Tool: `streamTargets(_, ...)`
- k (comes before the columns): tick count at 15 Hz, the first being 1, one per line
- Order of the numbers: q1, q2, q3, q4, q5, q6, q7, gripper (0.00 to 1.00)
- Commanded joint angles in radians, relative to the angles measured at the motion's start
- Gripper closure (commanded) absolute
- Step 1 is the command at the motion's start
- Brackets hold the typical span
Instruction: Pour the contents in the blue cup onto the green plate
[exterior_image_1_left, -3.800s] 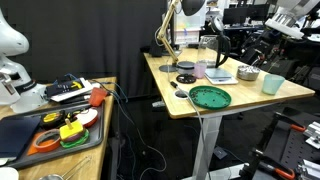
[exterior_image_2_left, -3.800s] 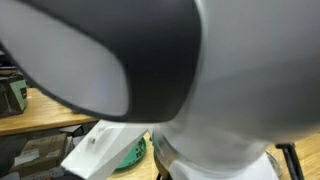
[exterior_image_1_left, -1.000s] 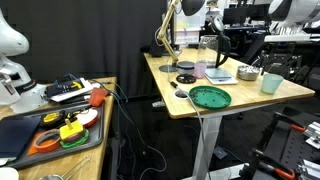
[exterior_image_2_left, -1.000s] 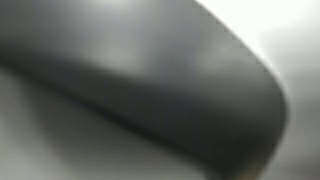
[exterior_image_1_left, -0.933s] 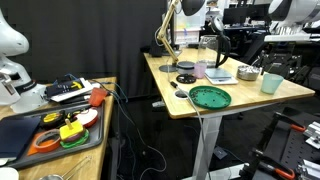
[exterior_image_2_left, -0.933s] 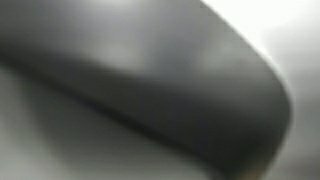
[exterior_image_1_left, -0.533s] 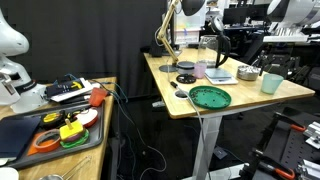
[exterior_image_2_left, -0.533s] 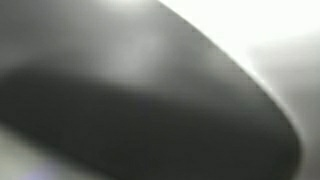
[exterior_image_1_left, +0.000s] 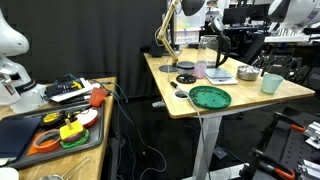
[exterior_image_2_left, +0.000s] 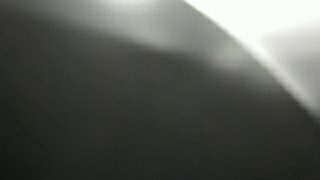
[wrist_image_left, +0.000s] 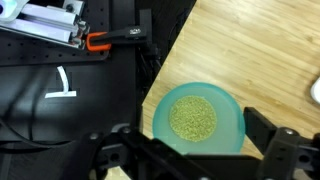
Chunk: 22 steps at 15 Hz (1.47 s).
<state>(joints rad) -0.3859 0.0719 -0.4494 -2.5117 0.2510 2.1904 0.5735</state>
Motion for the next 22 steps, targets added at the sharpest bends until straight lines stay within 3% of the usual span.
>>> streamTargets(1, -0.017, 0.044, 0.007, 0.050, 0.052, -0.058, -0.051, 0.00)
streamTargets(3, -0.018, 0.070, 0.008, 0.076, 0.074, -0.069, -0.067, 0.00)
streamTargets(5, -0.020, 0.097, 0.008, 0.104, 0.098, -0.082, -0.080, 0.13)
streamTargets(10, -0.025, 0.147, 0.003, 0.147, 0.110, -0.122, -0.083, 0.02)
streamTargets(12, -0.027, 0.158, 0.003, 0.154, 0.111, -0.129, -0.089, 0.22)
streamTargets(15, -0.037, 0.157, 0.009, 0.162, 0.142, -0.131, -0.132, 0.43)
streamTargets(22, -0.032, 0.106, 0.023, 0.141, 0.206, -0.129, -0.241, 0.48)
